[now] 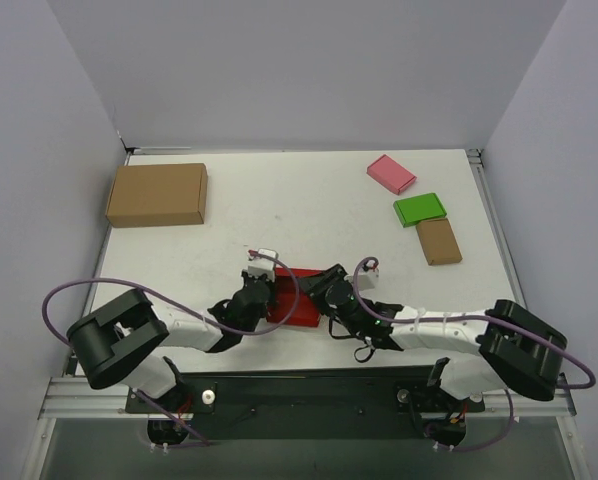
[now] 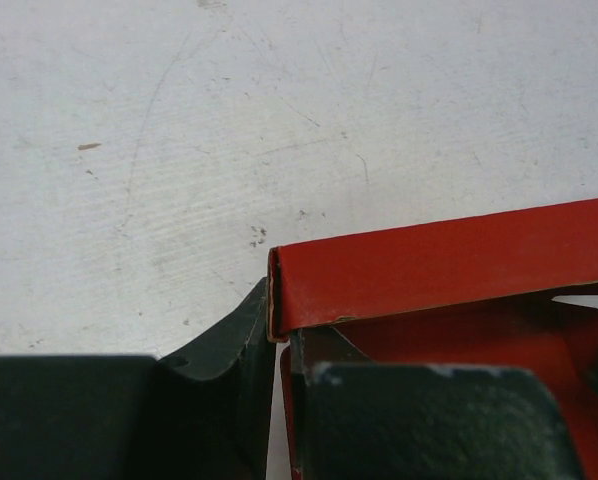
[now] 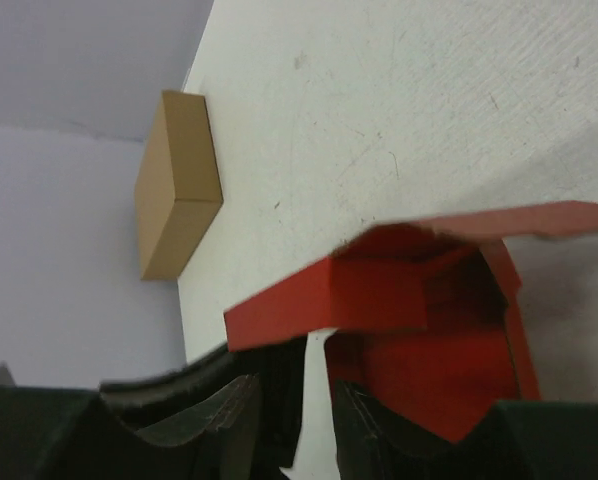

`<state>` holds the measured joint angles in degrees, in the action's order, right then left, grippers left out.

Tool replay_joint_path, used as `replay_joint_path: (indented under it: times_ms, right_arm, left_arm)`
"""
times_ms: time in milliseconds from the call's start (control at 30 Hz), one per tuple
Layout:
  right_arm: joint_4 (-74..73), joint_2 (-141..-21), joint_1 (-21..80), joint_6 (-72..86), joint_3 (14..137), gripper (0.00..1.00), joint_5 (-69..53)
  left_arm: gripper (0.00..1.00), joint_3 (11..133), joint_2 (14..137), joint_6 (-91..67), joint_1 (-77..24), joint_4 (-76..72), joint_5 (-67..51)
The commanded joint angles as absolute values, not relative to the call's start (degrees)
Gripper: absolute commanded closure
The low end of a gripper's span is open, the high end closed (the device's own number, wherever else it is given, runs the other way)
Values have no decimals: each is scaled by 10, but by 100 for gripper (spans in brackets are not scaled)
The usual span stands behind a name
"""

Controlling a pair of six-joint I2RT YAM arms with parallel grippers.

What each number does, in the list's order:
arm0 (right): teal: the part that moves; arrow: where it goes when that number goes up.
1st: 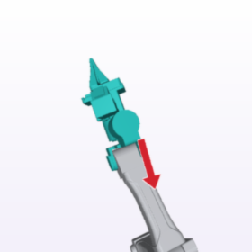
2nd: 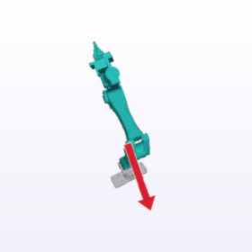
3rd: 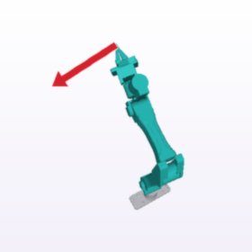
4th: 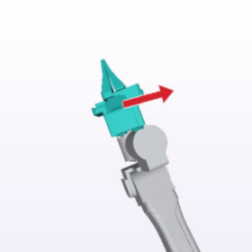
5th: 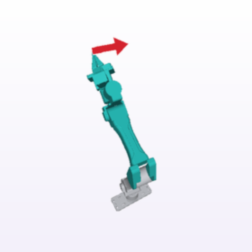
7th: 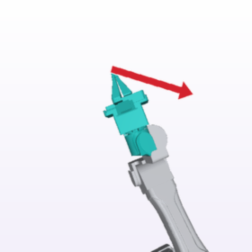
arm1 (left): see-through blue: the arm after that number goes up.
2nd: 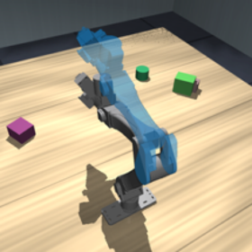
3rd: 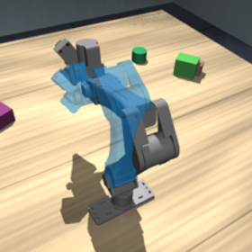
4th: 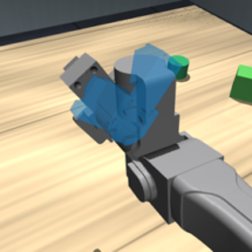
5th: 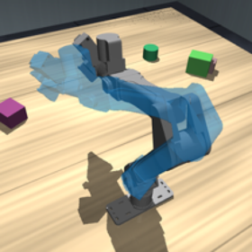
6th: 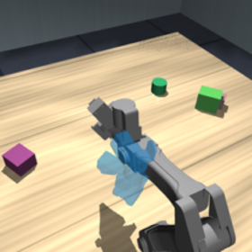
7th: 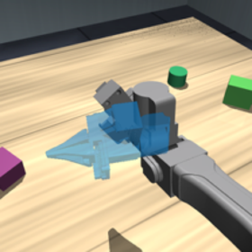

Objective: Fold the paper box

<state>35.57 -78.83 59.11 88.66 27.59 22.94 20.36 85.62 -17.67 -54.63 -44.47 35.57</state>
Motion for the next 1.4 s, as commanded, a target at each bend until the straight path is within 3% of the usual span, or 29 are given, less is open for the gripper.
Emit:
replay_joint_path:
  times_ms: [0,167,367,600,833,1133,1200,1233,1267,1333,1367]
  right_arm:
    - [270,-690,606,782,266,58,243]
    - [151,-557,626,675,279,34,279]
    - [27,-503,588,532,299,18,276]
    - [-21,-528,549,339,340,18,191]
    - [24,-556,548,290,343,23,146]
    - [53,-586,548,290,330,40,108]
    - [66,-591,548,289,325,56,99]
    - [70,-596,549,290,324,72,90]
    - [74,-599,549,290,324,81,87]
    - [75,-604,550,295,326,98,86]
    - [74,-603,550,296,327,100,85]
  left_arm:
    - [100,250,817,-207,-511,-287,312]
    - [100,283,795,-231,-460,-189,183]
    - [100,315,767,-235,-402,-90,51]
    - [100,333,746,-229,-359,-37,-68]
    - [100,332,736,-240,-353,-31,-101]
    - [100,339,721,-242,-349,-23,-109]
    - [100,336,717,-242,-349,-30,-112]
    - [100,335,713,-242,-349,-32,-113]
    - [100,333,711,-240,-349,-35,-113]
    - [100,335,709,-238,-349,-31,-97]
    - [100,337,710,-235,-349,-19,-90]
